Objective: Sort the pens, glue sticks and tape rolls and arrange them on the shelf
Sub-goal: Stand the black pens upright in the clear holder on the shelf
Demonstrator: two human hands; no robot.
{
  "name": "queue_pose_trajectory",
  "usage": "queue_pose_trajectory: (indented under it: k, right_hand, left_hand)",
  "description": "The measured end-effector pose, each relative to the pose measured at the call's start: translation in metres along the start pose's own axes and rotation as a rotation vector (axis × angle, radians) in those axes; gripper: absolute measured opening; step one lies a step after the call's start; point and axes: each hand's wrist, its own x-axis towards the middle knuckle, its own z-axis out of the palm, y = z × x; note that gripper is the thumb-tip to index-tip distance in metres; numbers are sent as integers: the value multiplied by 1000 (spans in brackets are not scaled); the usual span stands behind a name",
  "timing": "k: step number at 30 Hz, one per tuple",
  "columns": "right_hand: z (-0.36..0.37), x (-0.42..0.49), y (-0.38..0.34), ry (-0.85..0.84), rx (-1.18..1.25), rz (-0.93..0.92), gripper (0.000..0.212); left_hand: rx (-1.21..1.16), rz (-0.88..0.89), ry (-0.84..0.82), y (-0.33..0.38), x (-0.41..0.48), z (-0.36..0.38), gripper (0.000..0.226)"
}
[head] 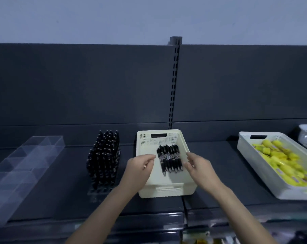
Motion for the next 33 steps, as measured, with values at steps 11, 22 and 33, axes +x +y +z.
queue_pose_trajectory:
  k: [11, 22, 33]
  right_hand:
    - [23, 74, 5, -424, 9, 139, 22]
    - [65, 139, 0, -310, -289, 305, 48]
    - [67, 145, 20, -374, 7, 308, 25]
  left_hand:
    - [404, -413, -383, -18, 97, 66, 26]
    - [397, -515, -515, -54, 153, 81, 31]
    - [387, -472, -479, -65, 153, 92, 24]
